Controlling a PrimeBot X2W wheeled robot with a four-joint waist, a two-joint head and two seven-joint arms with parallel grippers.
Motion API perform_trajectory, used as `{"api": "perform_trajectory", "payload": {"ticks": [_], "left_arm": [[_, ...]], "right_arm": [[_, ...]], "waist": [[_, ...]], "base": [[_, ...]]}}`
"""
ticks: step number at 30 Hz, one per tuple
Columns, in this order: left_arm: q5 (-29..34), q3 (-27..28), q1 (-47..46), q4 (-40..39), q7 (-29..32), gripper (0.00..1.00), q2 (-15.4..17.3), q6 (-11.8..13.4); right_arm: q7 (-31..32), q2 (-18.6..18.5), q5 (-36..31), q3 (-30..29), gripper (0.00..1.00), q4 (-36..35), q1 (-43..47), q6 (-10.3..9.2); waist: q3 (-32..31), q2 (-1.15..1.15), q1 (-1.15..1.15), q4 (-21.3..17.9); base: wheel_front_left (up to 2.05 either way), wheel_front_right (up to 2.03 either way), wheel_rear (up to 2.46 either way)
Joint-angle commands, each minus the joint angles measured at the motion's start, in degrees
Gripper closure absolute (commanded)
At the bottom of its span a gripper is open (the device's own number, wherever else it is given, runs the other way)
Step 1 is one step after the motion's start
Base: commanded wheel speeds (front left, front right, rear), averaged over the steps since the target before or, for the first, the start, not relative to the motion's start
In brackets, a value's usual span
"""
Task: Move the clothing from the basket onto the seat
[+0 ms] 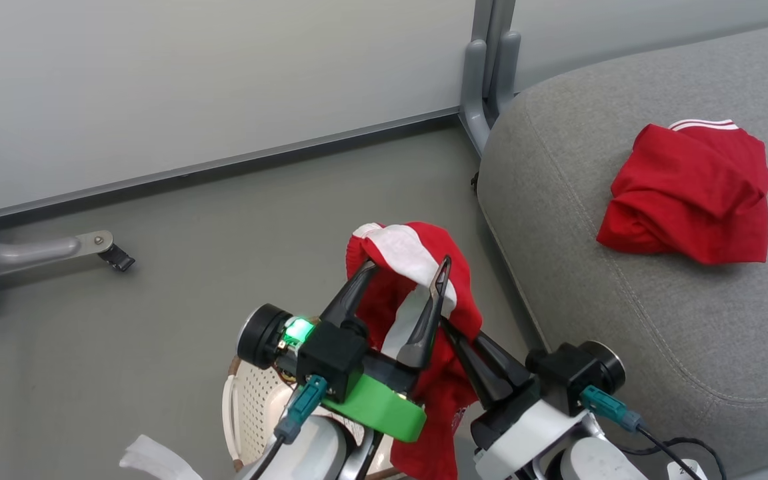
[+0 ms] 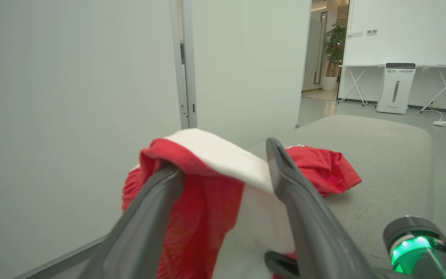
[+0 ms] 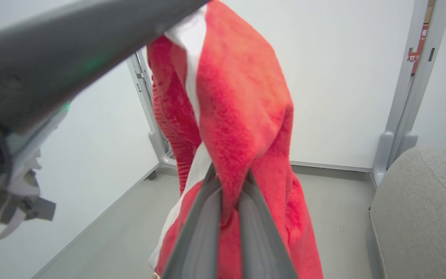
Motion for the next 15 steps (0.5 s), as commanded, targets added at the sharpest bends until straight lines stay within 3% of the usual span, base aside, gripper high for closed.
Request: {"api": "perform_trajectory", "payload": {"ticks": [1,7,15], "left_arm": [[0.6,0.2,-0.9,0.2,-0.2,0.0,0.4,0.4],[1.1,0.7,0.1,0.6,-0.2,0.0,1.7,1.1],[1.5,1.3,1.3,1.3,-0.2,0.0,4.6,1.6]], "right_arm": [[0.0,-0.2,-0.5,-0.5,1.0,-0.3,0.9,-0.06],[0.0,-0.2,-1.3,-4.0,1.0,-2.1,1.7,-0.06],[0.0,-0.3,-2.5,-9.5,1.0,-7.7,1.3,-0.06]], "waist": [[0.0,0.0,0.0,-0.2],[0.3,0.0,0.0,-1.4],[3.0,0.0,0.0,-5.8]], "base": [[0.0,0.0,0.0],[0.0,0.0,0.0],[0.0,0.0,0.0]]}}
